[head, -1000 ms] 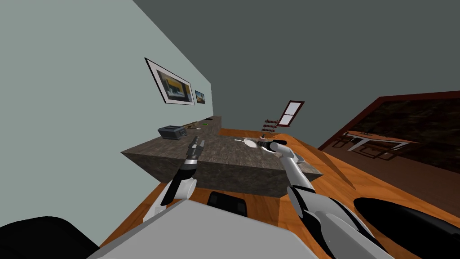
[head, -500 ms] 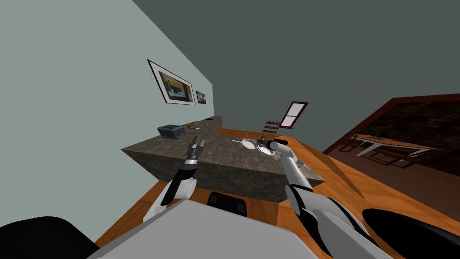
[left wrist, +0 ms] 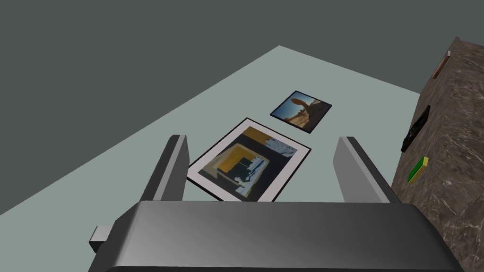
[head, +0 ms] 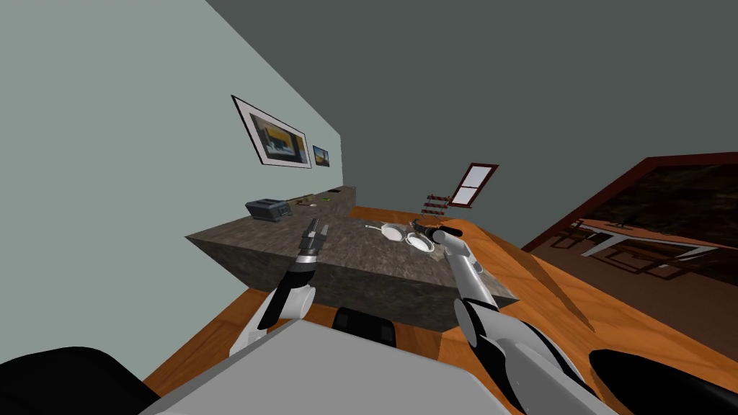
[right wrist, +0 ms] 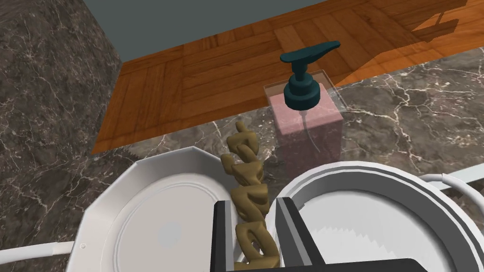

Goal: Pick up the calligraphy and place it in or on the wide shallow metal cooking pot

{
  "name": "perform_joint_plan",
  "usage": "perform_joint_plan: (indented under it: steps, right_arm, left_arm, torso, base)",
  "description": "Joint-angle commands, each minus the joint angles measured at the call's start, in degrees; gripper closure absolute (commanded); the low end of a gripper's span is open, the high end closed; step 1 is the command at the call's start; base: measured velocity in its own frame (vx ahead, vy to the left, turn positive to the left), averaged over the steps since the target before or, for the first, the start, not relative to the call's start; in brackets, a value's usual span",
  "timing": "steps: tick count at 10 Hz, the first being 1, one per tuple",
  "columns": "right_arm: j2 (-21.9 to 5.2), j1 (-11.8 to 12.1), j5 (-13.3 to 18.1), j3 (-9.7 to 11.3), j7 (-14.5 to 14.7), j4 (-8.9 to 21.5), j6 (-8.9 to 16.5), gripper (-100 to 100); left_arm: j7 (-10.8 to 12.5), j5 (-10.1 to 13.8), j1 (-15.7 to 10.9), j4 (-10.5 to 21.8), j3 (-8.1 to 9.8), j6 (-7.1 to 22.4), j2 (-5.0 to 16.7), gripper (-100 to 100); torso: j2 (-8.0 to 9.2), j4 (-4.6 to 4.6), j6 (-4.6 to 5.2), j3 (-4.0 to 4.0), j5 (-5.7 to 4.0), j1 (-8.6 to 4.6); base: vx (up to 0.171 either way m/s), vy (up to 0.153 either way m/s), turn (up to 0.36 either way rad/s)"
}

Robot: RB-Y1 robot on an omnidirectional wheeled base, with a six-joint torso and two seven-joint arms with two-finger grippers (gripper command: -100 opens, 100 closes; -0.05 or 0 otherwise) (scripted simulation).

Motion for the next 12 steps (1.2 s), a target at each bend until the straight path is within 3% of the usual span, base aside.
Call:
perform_joint_plan:
  steps: [1,3,4,5,9,10,11,12]
  right_arm:
    - [0.9,0.6,0.7,-0.9,0.0,0.7,-0.9,100]
    - [2.5,2.6,1.5,-2.1,0.0,2.0,-1.5,100]
    - [2.0,2.4,1.5,-1.9,-0.2,0.5,-1.1,100]
    - [2.1,2.7,1.6,-1.9,-0.4,0.5,-1.0,-100]
    - [2.1,2.6,1.6,-1.9,-0.3,0.5,-1.0,-100]
    - [2.1,2.6,1.6,-1.9,-0.3,0.5,-1.0,0]
    - [2.6,-0.2,1.9,-3.6,2.2,3.4,-2.0,-100]
    - [2.6,-1.1,1.9,-3.6,2.2,4.9,-2.0,-100]
  left_arm:
    - [0.0,0.0,0.0,0.0,0.0,0.0,0.0,0]
    - [0.0,0.0,0.0,0.0,0.0,0.0,0.0,0]
    - [0.0,0.0,0.0,0.0,-0.01,0.0,0.0,0]
    - [0.0,0.0,0.0,0.0,-0.01,0.0,0.0,0]
    - [0.0,0.0,0.0,0.0,-0.02,0.0,0.0,0]
    - [0.0,0.0,0.0,0.0,-0.02,0.0,0.0,0]
    - [0.0,0.0,0.0,0.0,-0.02,0.0,0.0,0]
    - [0.0,0.0,0.0,0.0,-0.02,0.0,0.0,0]
  torso:
    - [0.0,0.0,0.0,0.0,0.0,0.0]
    - [-0.04,-0.03,0.02,-0.03,0.0,0.03]
    - [0.01,-0.06,-0.04,-0.03,0.01,0.2]
    - [0.11,0.02,-0.06,0.06,0.12,0.57]
    - [0.25,0.07,-0.07,0.15,0.22,0.94]
    - [0.26,0.07,-0.07,0.15,0.22,0.94]
    - [0.26,0.07,-0.07,0.16,0.22,0.94]
    - [0.31,0.08,-0.06,0.18,0.23,0.98]
  base:
    - [0.064,-0.215,0.023]
    - [0.06,-0.171,0.062]
    - [0.011,-0.061,0.038]
    - [0.001,-0.012,0.0]
    - [0.0,-0.001,0.001]
    - [0.0,0.0,0.0]
    - [-0.022,0.012,-0.091]
    - [-0.024,0.014,-0.099]
